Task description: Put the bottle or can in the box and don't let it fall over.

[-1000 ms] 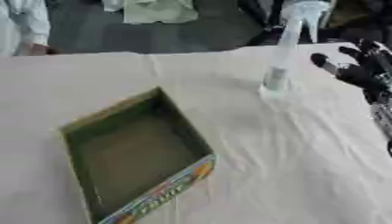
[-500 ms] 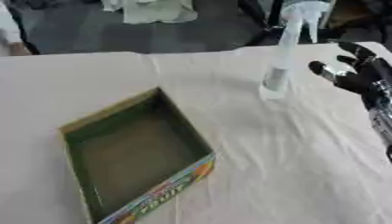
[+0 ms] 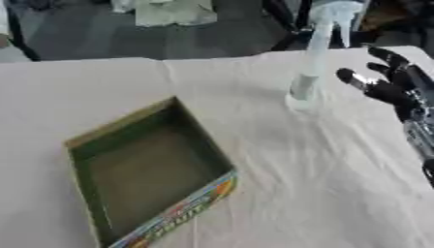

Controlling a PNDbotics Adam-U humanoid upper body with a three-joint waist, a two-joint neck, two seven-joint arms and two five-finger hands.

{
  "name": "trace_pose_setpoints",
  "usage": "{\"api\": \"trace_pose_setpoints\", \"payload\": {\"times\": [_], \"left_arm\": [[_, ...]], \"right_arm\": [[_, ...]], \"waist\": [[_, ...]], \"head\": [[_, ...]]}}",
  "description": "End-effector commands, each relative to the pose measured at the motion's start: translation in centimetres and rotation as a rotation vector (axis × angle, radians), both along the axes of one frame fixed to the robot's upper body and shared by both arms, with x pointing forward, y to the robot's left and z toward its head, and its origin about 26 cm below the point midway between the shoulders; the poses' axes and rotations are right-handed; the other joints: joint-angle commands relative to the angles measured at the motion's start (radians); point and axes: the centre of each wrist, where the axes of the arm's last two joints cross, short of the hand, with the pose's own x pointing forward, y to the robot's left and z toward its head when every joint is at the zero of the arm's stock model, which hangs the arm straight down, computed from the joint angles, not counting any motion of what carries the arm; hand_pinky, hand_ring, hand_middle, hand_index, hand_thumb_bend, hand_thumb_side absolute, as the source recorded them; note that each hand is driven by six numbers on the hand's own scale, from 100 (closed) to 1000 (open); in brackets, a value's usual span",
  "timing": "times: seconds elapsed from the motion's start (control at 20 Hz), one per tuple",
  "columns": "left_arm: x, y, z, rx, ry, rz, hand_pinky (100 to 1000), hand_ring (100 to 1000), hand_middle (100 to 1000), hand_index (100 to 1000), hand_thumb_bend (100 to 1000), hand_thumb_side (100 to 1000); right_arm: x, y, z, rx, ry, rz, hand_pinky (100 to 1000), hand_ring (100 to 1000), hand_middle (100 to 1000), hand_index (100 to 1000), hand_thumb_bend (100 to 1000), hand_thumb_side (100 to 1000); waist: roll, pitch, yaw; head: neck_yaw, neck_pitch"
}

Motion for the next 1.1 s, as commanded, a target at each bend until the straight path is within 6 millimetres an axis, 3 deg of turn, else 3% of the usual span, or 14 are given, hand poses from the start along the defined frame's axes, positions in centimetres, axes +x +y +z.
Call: {"api": "trace_pose_setpoints", "payload": {"times": [0.05,1.1], "left_arm": [[0.0,0.7,1.1,0.041,-0.020,0.003,779,774,731,787,626,759],[0.1,0.5,1.2,0.037,-0.020,-0.006,780,776,731,787,623,760]], "right_arm": [[0.3,0.0,1.0,-0.017,-0.018,0.000,739,971,991,909,669,301],[1.0,1.7,0.4,0.033,-0.019,0.043,733,961,981,897,668,304]], "waist": [[0.002,-0.008,0.001],[0.004,0.002,0.002]], "head": [[-0.003,-0.011],[-0.006,-0.017]]}}
